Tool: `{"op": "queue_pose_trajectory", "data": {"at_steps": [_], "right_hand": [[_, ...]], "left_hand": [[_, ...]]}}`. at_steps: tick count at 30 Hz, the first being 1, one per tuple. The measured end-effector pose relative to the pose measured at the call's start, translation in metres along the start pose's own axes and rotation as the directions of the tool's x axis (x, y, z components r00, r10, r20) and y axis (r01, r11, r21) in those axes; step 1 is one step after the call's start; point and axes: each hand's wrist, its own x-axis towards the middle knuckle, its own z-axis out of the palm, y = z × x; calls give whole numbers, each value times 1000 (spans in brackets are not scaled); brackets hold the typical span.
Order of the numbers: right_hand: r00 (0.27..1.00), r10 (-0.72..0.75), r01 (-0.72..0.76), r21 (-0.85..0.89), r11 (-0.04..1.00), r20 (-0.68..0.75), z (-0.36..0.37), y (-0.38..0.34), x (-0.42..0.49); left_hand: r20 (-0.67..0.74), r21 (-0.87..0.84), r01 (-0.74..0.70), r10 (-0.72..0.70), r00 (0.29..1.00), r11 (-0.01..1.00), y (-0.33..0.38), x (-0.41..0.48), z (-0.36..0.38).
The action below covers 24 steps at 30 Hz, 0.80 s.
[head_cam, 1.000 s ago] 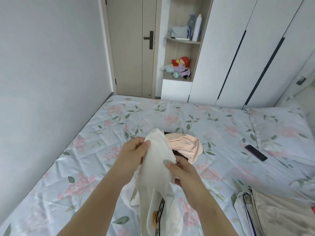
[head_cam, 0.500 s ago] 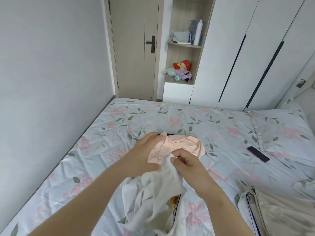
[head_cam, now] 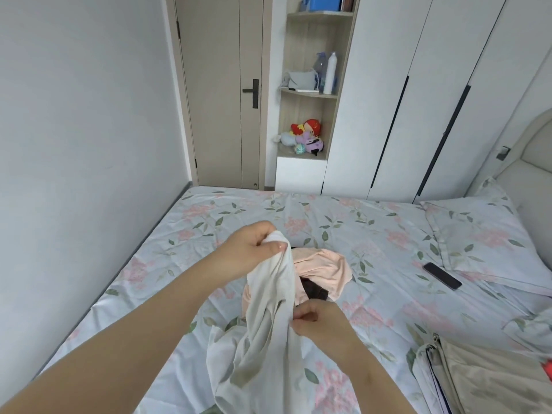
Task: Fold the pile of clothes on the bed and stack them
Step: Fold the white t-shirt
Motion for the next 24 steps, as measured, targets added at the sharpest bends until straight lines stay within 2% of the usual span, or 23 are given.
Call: {"op": "queue_pose_trajectory", "data": {"at_steps": [1,5,6,9,11,13,16,18,20,22,24], "right_hand": [[1000,6,-6,-5,1000,-7,2,1,1],[996,-45,32,173,984,72,14,-10,0],[998,-53,49,114,992,33,19,-14,1],[985,-115,80,-249,965,-132,34,-24,3],[967,-153,85,-312,946,-202,37,-24,4],[958,-177,116,-257,960,-228,32,-21,8],[956,-83,101,51,994,-281,16,-25,11],[956,-2,84,265,960,-295,6,-30,14],[962,4,97,356,930,-273,-2,-36,14],[968,-88,172,367,914,-235,-10,-44,12],[964,-200,246,303,921,-173,-17,-49,12]], "left_hand": [[-53,-19,-10,9,999,1000,4,1,-3],[-211,-48,-53,42,977,997,17,3,-10],[-231,-34,-58,49,972,998,20,3,-9],[-288,10,-73,73,955,997,25,1,-8],[-327,1,-81,77,942,997,28,0,-10],[-372,4,-74,70,926,997,29,-2,-16],[-416,67,-60,83,906,996,27,-3,-25],[-364,130,-53,98,926,990,23,-4,-31],[-196,195,-68,107,975,978,20,-7,-39],[6,306,-129,133,991,943,16,-11,-44],[69,382,-175,161,985,907,12,-13,-47]]}}
